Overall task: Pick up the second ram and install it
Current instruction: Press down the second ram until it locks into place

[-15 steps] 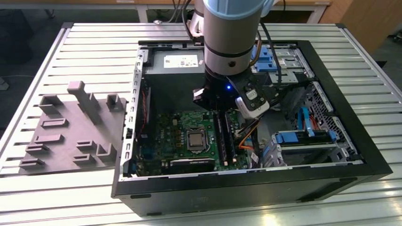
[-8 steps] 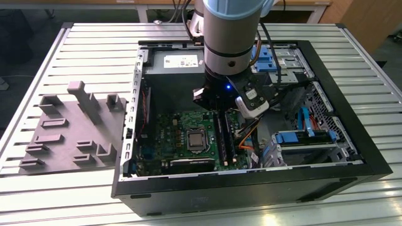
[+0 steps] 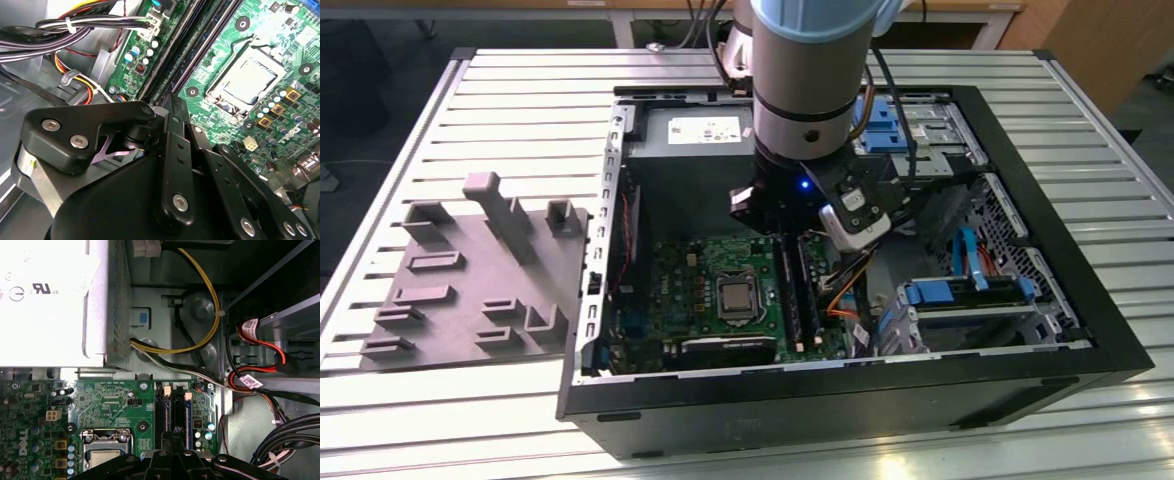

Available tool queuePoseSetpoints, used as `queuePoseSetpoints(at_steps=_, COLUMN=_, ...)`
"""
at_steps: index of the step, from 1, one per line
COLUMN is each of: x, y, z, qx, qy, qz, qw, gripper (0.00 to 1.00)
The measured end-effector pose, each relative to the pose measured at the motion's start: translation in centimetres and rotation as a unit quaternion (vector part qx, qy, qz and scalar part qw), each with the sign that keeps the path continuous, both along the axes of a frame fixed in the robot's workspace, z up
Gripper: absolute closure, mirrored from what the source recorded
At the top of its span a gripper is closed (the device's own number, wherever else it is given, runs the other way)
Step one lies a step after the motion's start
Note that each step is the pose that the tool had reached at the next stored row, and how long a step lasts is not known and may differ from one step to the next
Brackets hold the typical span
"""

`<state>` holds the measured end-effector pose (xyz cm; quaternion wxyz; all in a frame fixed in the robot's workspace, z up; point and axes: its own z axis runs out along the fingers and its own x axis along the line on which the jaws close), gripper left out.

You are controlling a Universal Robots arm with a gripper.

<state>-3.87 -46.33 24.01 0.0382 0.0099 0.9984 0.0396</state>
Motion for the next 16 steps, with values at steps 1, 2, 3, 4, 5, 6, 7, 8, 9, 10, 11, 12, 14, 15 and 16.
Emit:
queuePoseSetpoints(at_steps=1, x=0.00, y=0.01, z=-0.02, qx=0.0000, qy=0.0000, qz=0.000, qw=1.0000, gripper=0.89)
queuePoseSetpoints(at_steps=2, x=0.00, y=0.02, z=-0.06, qx=0.0000, qy=0.0000, qz=0.000, qw=1.0000, gripper=0.89)
queuePoseSetpoints(at_steps=3, x=0.01, y=0.03, z=-0.08, qx=0.0001, qy=0.0000, qz=0.000, qw=1.0000, gripper=0.89)
queuePoseSetpoints(at_steps=4, x=0.01, y=0.05, z=-0.11, qx=0.0001, qy=0.0000, qz=0.000, qw=1.0000, gripper=0.89)
queuePoseSetpoints(at_steps=5, x=0.01, y=0.06, z=-0.14, qx=0.0001, qy=0.0000, qz=0.000, qw=1.0000, gripper=0.89)
queuePoseSetpoints(at_steps=6, x=0.01, y=0.07, z=-0.17, qx=0.0000, qy=0.0000, qz=0.000, qw=1.0000, gripper=0.89)
queuePoseSetpoints(at_steps=7, x=0.01, y=0.09, z=-0.20, qx=0.0000, qy=0.0000, qz=0.000, qw=1.0000, gripper=0.89)
queuePoseSetpoints(at_steps=8, x=0.01, y=0.10, z=-0.22, qx=0.0000, qy=0.0000, qz=0.000, qw=1.0000, gripper=0.89)
queuePoseSetpoints(at_steps=9, x=0.01, y=0.10, z=-0.22, qx=0.0000, qy=0.0000, qz=-0.001, qw=1.0000, gripper=0.89)
queuePoseSetpoints(at_steps=10, x=0.01, y=0.10, z=-0.22, qx=0.0000, qy=0.0000, qz=-0.001, qw=1.0000, gripper=0.89)
queuePoseSetpoints(at_steps=11, x=0.01, y=0.10, z=-0.22, qx=0.0001, qy=0.0000, qz=-0.001, qw=1.0000, gripper=0.89)
queuePoseSetpoints(at_steps=12, x=0.01, y=0.11, z=-0.23, qx=0.0001, qy=0.0000, qz=0.000, qw=1.0000, gripper=0.89)
queuePoseSetpoints(at_steps=14, x=0.01, y=0.11, z=-0.23, qx=0.0001, qy=0.0000, qz=0.000, qw=1.0000, gripper=0.89)
queuePoseSetpoints(at_steps=15, x=0.01, y=0.11, z=-0.24, qx=0.0001, qy=0.0000, qz=0.000, qw=1.0000, gripper=0.89)
queuePoseSetpoints(at_steps=16, x=0.01, y=0.11, z=-0.27, qx=0.0001, qy=0.0000, qz=0.000, qw=1.0000, gripper=0.89)
